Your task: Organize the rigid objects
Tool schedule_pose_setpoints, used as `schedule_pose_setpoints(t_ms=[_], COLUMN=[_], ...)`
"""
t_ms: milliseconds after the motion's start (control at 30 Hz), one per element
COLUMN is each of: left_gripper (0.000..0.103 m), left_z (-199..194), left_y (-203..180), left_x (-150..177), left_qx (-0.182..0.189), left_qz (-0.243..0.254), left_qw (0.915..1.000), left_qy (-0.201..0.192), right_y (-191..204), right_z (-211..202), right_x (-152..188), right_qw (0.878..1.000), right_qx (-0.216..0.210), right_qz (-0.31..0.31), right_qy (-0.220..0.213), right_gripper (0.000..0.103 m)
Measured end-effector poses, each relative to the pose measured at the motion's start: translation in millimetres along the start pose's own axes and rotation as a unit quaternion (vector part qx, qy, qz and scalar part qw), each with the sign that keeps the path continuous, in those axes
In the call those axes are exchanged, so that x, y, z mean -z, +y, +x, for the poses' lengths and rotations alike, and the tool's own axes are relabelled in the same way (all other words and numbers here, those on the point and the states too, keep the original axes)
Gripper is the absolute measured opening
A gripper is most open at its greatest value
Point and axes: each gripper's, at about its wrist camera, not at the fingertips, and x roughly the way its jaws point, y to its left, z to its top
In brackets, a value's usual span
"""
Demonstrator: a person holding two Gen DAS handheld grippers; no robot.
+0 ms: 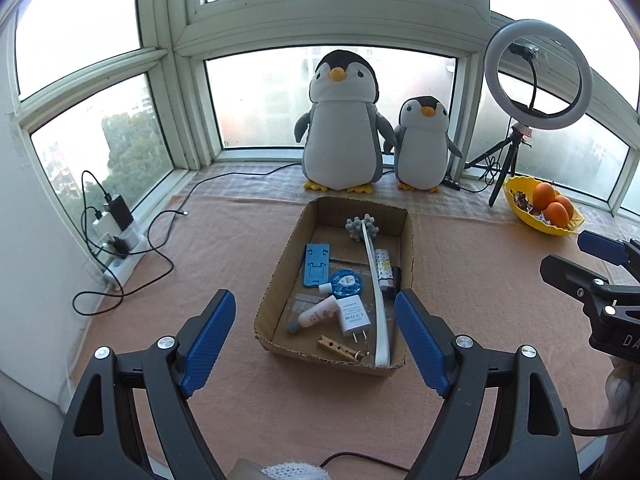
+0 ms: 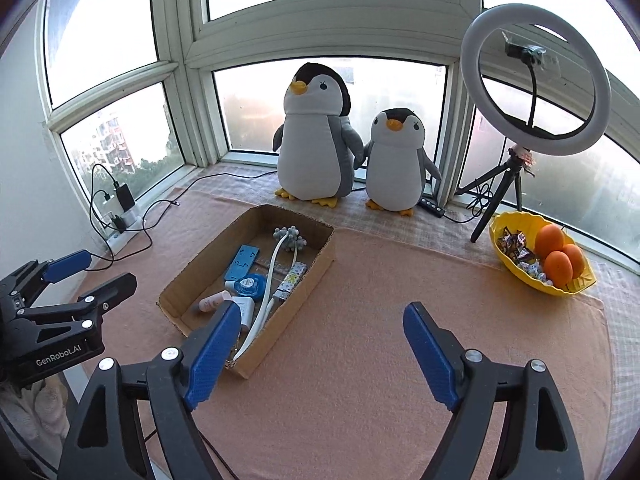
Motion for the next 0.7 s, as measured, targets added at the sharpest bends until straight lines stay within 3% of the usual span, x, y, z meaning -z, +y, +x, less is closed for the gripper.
schedule_pose_setpoints(t_ms=[700], left_gripper=[0.082], left_z=[4.3], left_y=[-3.6], left_x=[5.5], left_qx=[0.007], left_qz=[0.003], left_qw=[0.9999], left_qy=[0.012], right_y=[-0.3], right_z=[-0.3], right_x=[5.7], right_qw=[1.000], right_qx=[0.024], right_qz=[0.007], right_qy=[0.001], right_gripper=[0.081])
